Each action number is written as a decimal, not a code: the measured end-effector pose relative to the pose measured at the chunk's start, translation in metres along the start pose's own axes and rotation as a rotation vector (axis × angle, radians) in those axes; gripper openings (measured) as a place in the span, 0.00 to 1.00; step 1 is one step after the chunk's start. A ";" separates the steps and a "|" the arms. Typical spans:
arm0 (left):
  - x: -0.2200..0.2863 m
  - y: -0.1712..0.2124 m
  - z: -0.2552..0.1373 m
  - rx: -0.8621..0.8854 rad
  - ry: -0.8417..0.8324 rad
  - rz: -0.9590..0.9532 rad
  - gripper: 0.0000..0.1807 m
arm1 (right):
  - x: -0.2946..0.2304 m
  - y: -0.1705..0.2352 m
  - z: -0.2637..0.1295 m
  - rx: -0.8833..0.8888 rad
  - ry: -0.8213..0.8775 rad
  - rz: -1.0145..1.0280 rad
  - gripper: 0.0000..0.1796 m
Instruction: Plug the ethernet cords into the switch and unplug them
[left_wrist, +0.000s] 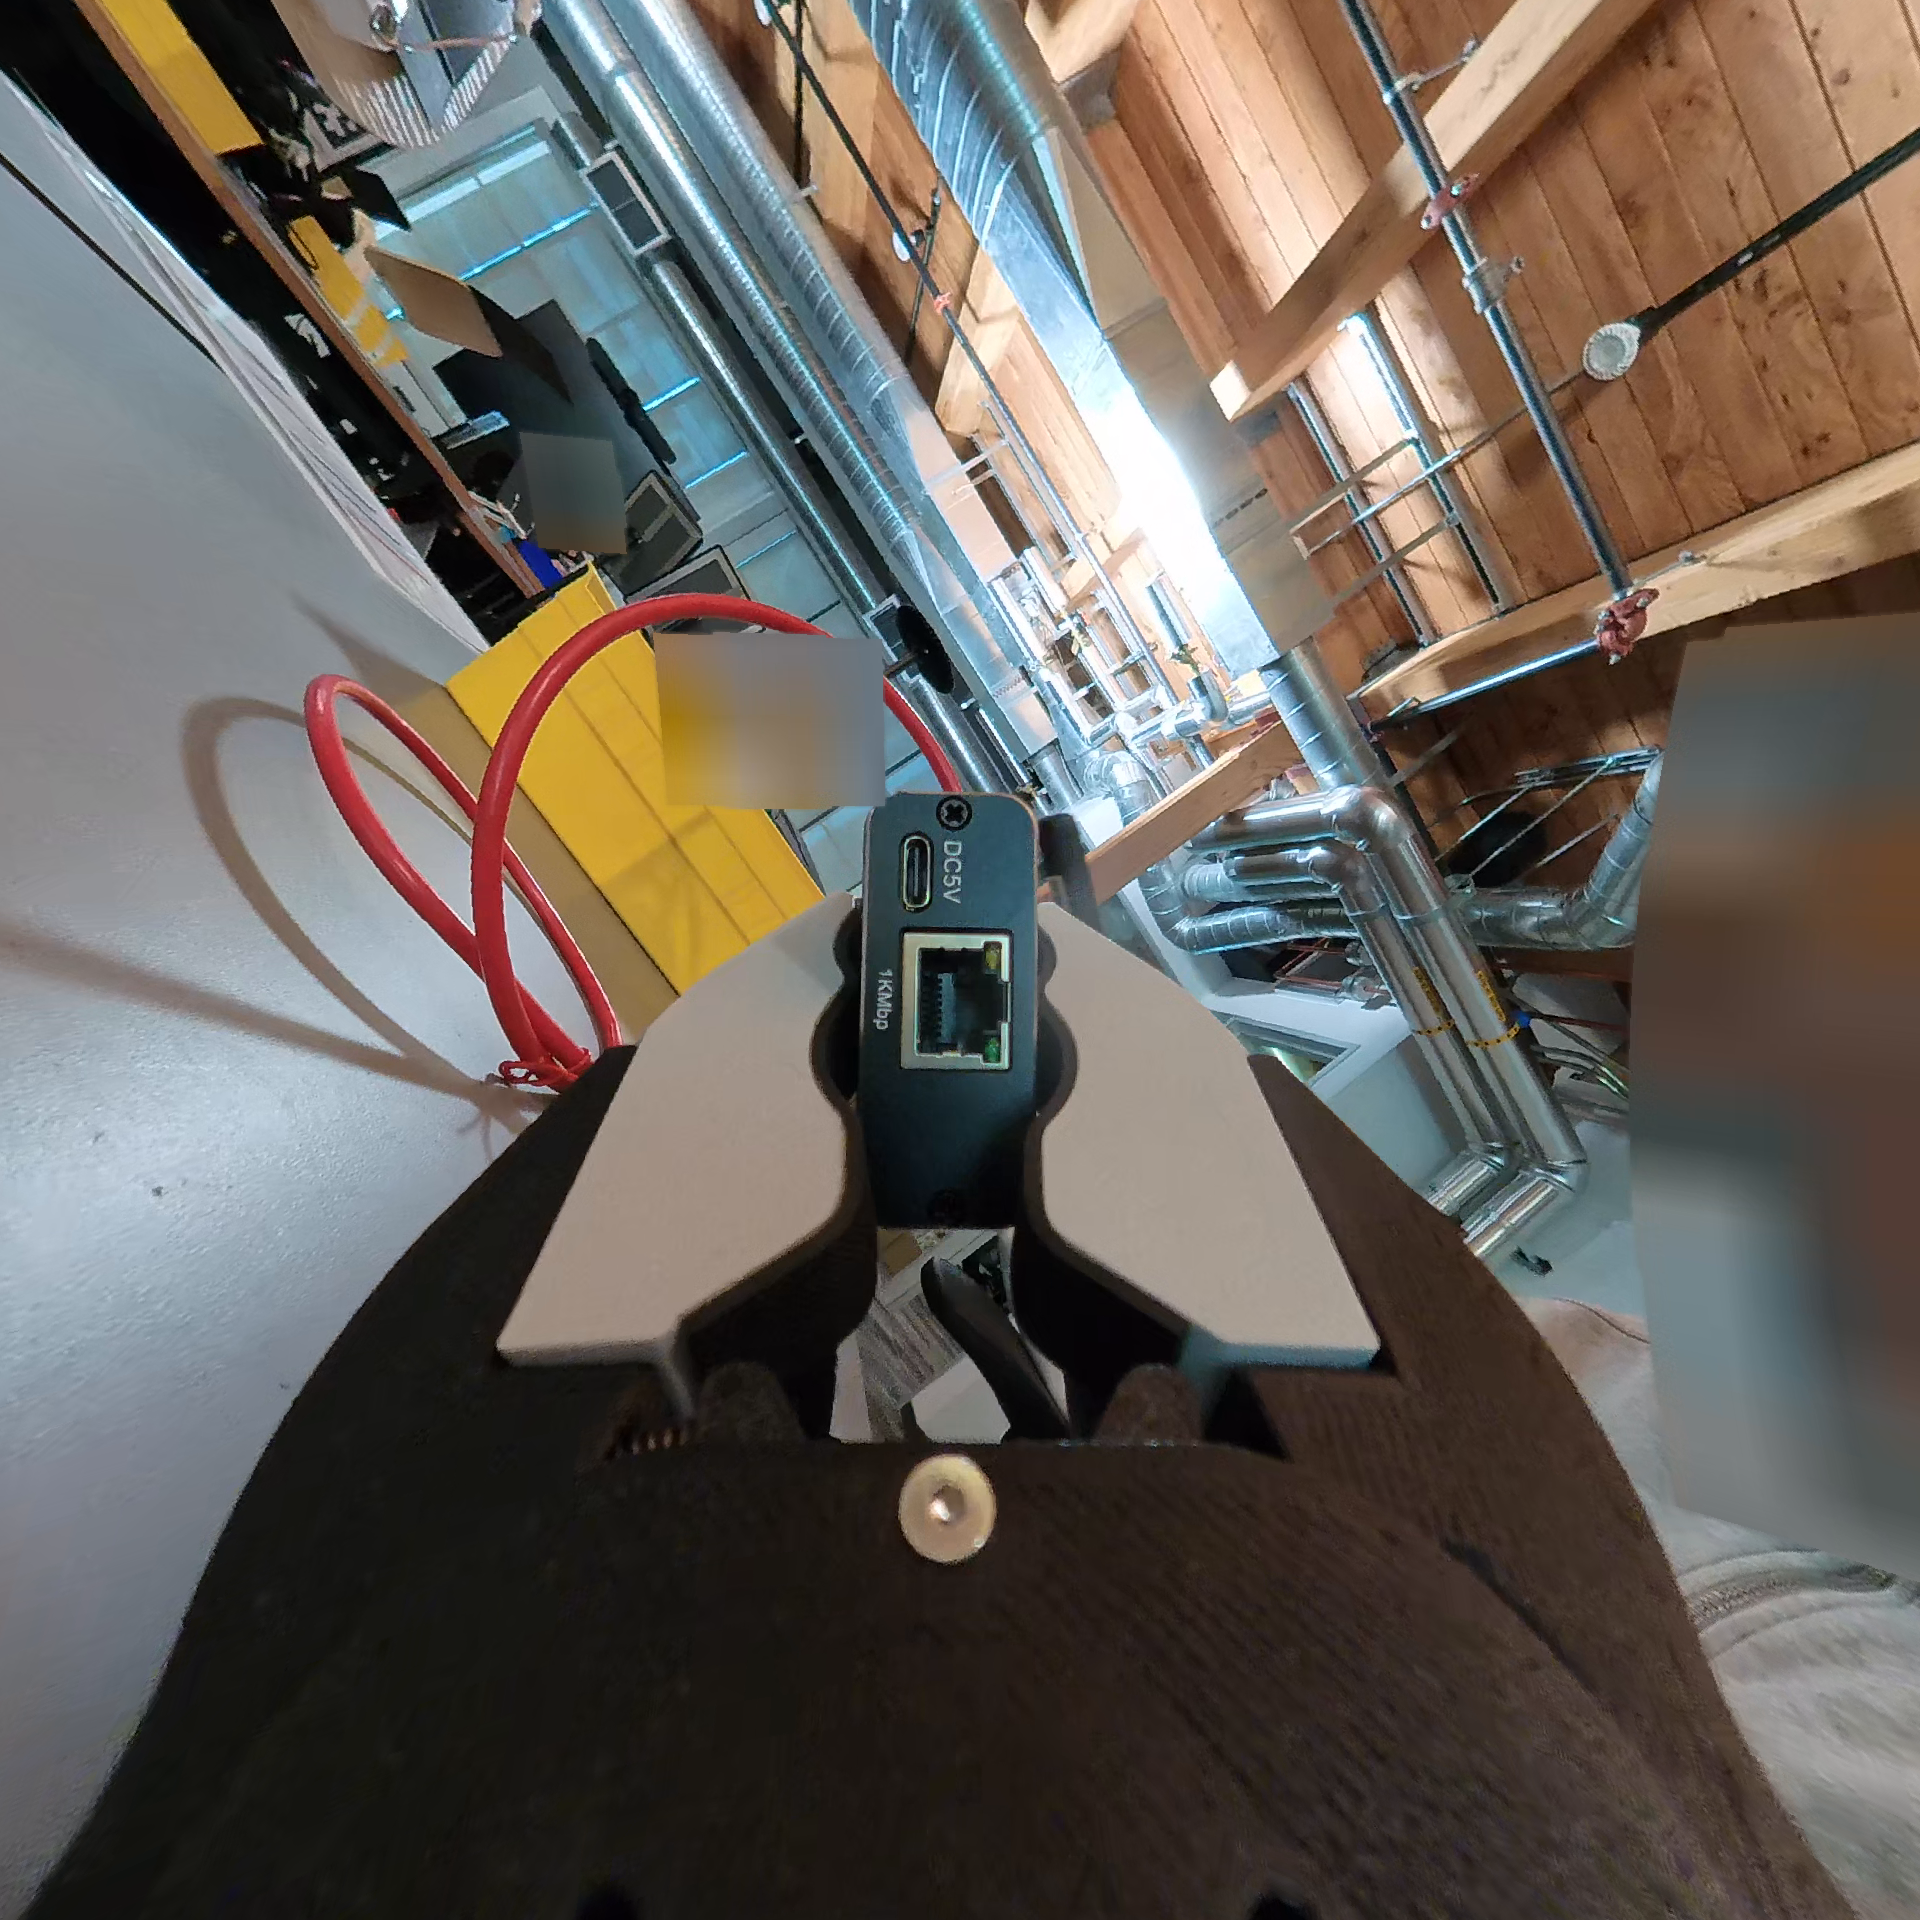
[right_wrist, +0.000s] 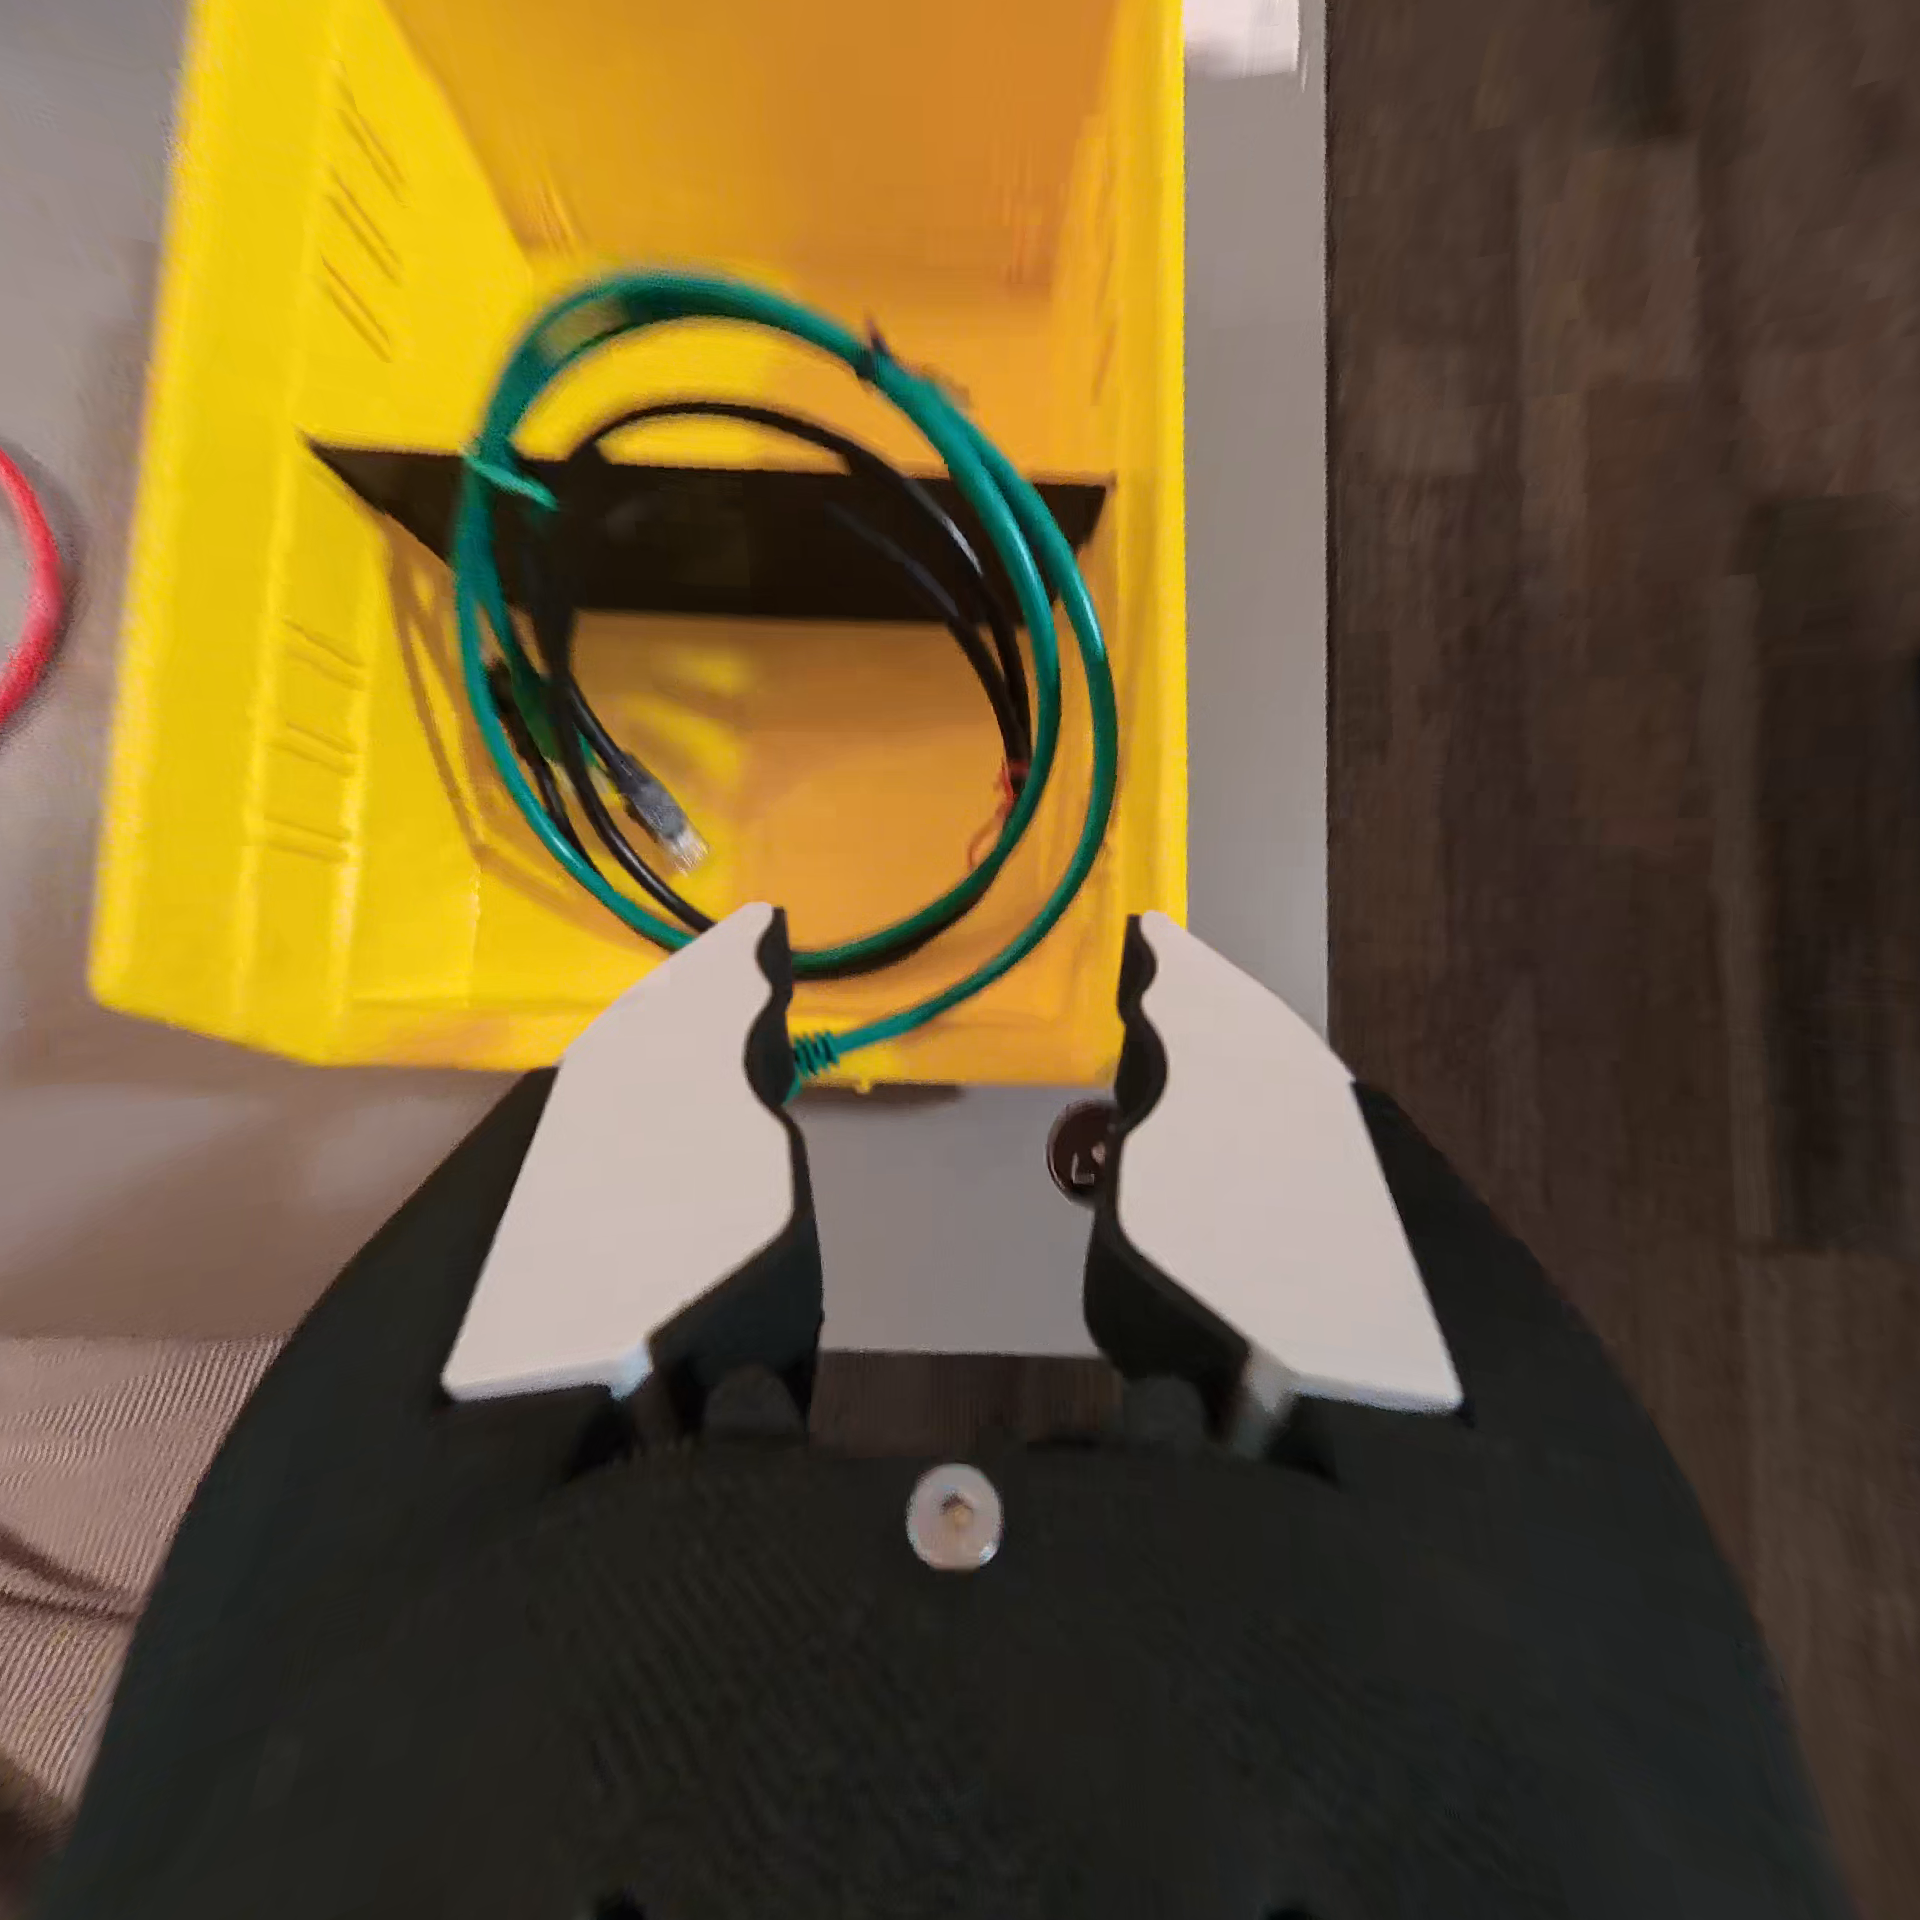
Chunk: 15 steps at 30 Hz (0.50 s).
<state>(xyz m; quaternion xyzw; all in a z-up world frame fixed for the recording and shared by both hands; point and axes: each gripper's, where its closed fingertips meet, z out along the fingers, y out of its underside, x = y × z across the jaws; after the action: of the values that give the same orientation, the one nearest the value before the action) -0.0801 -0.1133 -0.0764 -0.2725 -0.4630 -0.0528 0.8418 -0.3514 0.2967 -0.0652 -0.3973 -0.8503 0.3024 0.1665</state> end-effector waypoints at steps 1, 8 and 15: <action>0.000 0.000 0.000 -0.003 -0.002 0.003 0.14 | -0.008 -0.012 -0.006 0.061 -0.017 -0.024 0.35; 0.000 0.005 0.003 -0.035 -0.013 0.033 0.14 | -0.152 -0.085 -0.059 0.499 -0.363 -0.285 0.30; 0.007 0.024 0.013 -0.158 -0.025 0.146 0.14 | -0.365 -0.048 -0.088 0.562 -1.073 -0.405 0.19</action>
<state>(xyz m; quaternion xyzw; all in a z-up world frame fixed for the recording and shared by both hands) -0.0779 -0.0850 -0.0749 -0.3714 -0.4466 -0.0242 0.8136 -0.1031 0.0232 0.0172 0.0369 -0.7618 0.6334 -0.1308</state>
